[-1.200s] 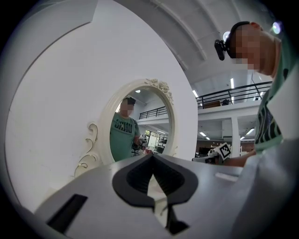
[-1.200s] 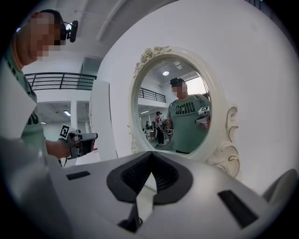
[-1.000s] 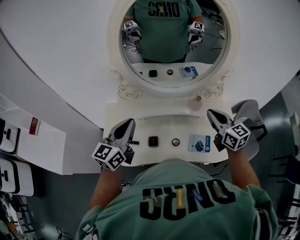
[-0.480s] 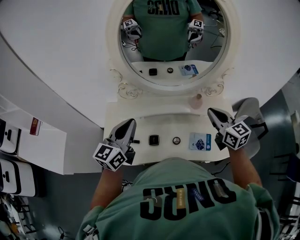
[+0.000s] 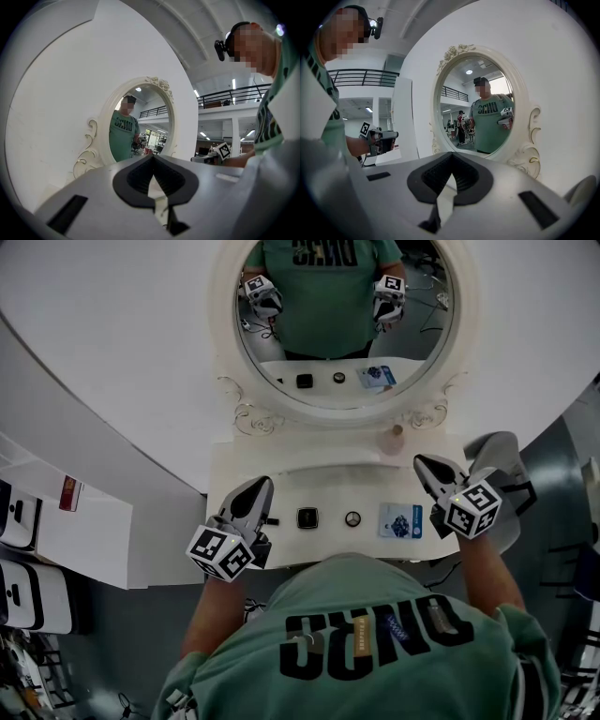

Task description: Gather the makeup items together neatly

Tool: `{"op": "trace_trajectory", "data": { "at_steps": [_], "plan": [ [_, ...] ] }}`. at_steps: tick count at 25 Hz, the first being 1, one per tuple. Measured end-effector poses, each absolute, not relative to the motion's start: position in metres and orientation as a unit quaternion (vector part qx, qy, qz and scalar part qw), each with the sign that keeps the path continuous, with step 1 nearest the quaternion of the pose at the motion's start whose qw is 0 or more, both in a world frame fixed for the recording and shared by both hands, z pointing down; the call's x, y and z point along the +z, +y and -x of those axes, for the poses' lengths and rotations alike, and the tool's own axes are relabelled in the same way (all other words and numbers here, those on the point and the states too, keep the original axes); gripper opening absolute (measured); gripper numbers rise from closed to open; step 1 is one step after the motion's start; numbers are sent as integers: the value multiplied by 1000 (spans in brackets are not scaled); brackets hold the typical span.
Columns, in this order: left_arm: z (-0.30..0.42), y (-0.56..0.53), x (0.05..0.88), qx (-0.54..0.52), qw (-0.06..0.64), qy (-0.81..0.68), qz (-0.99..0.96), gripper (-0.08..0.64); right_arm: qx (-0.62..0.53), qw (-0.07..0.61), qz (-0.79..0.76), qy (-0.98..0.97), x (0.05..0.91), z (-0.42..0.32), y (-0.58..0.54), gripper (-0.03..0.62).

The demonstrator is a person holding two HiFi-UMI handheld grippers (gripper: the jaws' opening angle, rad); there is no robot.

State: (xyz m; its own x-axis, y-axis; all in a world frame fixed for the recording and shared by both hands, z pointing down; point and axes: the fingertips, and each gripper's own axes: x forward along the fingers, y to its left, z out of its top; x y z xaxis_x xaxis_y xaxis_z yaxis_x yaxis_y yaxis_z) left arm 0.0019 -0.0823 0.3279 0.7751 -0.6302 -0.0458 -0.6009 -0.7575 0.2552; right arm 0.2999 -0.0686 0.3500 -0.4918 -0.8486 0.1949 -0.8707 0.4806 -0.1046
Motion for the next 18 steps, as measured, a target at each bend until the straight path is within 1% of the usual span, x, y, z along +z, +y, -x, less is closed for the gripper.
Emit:
{"op": "trace_trajectory", "data": {
  "at_steps": [18],
  "plan": [
    [-2,-88,327,-67,113,-332,-934,0,89,62,-495,-862,350,-299,-74,-8]
  ]
}}
